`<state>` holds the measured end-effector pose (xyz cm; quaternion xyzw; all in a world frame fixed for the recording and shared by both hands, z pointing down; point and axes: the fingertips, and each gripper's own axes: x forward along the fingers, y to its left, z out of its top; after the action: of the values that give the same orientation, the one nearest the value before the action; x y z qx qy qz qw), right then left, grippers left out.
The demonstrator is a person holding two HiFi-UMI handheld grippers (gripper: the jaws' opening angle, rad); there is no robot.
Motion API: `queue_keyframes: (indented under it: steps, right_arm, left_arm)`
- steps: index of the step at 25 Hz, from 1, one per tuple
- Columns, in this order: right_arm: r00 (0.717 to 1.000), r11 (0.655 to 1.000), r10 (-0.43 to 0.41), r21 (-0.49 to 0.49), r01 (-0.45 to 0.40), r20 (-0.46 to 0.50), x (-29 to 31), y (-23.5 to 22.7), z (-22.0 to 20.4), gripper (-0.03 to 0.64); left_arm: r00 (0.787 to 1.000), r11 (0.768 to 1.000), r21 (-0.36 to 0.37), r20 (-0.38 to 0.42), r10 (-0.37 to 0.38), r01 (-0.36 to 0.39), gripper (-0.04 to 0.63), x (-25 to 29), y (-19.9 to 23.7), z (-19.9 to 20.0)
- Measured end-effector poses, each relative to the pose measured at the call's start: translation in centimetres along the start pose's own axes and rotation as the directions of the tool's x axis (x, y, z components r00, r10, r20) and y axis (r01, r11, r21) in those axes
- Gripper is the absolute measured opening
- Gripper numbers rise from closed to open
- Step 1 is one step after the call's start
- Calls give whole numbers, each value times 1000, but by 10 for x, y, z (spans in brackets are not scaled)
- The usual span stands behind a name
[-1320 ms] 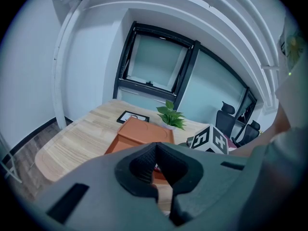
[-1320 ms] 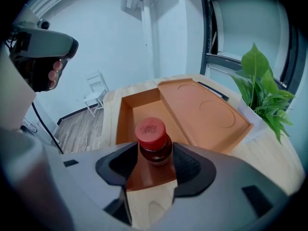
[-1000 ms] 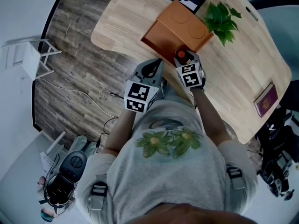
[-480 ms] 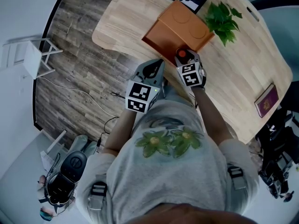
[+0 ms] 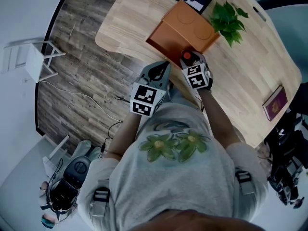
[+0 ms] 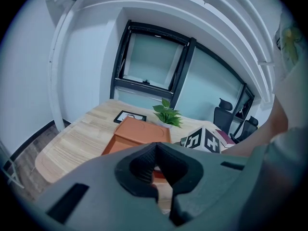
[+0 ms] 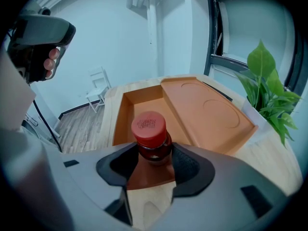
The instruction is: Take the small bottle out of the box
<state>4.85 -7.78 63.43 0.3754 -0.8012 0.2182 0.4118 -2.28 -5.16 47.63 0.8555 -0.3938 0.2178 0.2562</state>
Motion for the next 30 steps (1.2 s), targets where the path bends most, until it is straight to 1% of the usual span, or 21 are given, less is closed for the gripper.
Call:
queue_keyframes:
  steps: [5,22,30]
  right_arm:
    - [1000,1000,5,5,-5,-5,0,1,-1,215]
    - [1000,1000,5,26,-5,13,-7,0,-3,213]
    - [1000,999,9,41,-10,30,-14,1,3,213]
  left_arm:
    - [1000,1000,-3,18,-1,1,8,-2,-2,7]
    - [1000,1000,3,25,1,-1,8,-5,-1,7]
    - [1000,1000,9,24,-5,4,8,-5,-4,8]
